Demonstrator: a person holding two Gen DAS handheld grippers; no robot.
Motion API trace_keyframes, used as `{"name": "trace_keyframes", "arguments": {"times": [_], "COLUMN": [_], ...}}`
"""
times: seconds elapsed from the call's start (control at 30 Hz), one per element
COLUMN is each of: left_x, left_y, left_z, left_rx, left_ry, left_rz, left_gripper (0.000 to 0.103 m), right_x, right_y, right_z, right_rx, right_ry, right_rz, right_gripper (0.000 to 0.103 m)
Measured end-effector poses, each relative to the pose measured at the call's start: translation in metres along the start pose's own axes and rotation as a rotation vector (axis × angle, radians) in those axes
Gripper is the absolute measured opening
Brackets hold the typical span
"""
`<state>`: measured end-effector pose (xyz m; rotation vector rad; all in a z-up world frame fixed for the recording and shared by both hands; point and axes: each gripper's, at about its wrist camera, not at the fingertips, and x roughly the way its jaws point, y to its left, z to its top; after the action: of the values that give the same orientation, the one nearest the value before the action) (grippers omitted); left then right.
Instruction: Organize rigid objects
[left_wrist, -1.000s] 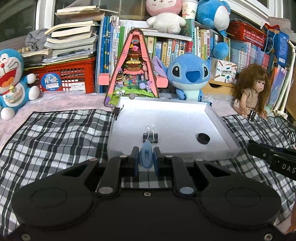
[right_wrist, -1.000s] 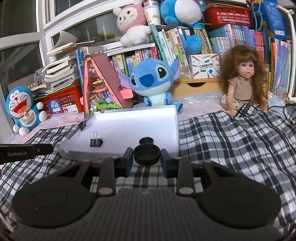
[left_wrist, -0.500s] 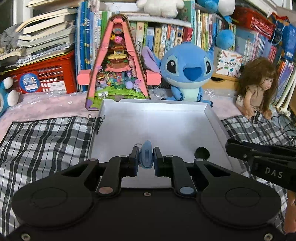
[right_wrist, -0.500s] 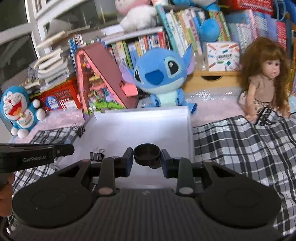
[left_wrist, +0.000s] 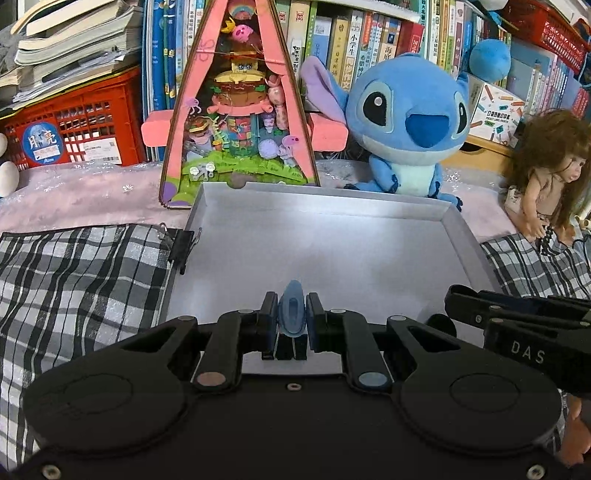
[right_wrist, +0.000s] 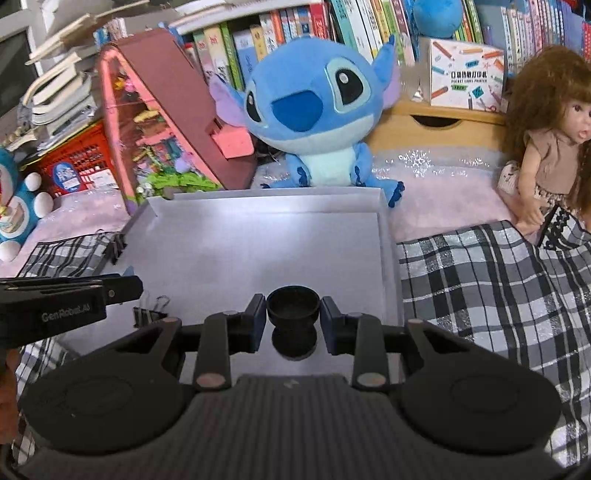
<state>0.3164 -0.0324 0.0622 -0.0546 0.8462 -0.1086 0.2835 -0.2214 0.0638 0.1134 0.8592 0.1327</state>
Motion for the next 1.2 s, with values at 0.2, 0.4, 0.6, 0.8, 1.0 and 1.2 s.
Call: {"name": "trace_keyframes", "arguments": {"times": [0.2,0.4,0.6,0.8,1.0,1.2], "left_x": [0.012,0.019,0.022,0.032,0.039,0.04], "left_y": [0.001,0.0,0.001,0.002,0.002,0.003], "left_z": [0.003,0.005,0.012,0.012,0.006,0.002], "left_rx": [-0.007,0.006,0.005,0.005,0.013,0.018], "left_ry": [0.009,0.001,-0.021,-0.006,0.001,0.012], "left_rz": [0.01,0.009,0.004,0.019,0.015,0.007], "left_gripper": [0.015,0.015,0.015,0.015,0.015,0.015], "right_x": [0.017,0.029,0.036,0.042,0.047,0.05], "right_y": [-0.001,0.002,0.003,0.003,0.003,0.004], "right_z": [0.006,0.007,0.007,0.008,0.006,0.005], "right_rx": [0.001,-0.011,-0.016,-0.017,-0.019,-0.037], "right_ry": [0.01,0.014,0.019,0.023,0.031,0.053], "right_rz": [-0.018,-0.027,-0.038,-0.041,-0.047,-0.048], "right_gripper": [0.038,0.038,0.038,0.038,0.038,0.038]}}
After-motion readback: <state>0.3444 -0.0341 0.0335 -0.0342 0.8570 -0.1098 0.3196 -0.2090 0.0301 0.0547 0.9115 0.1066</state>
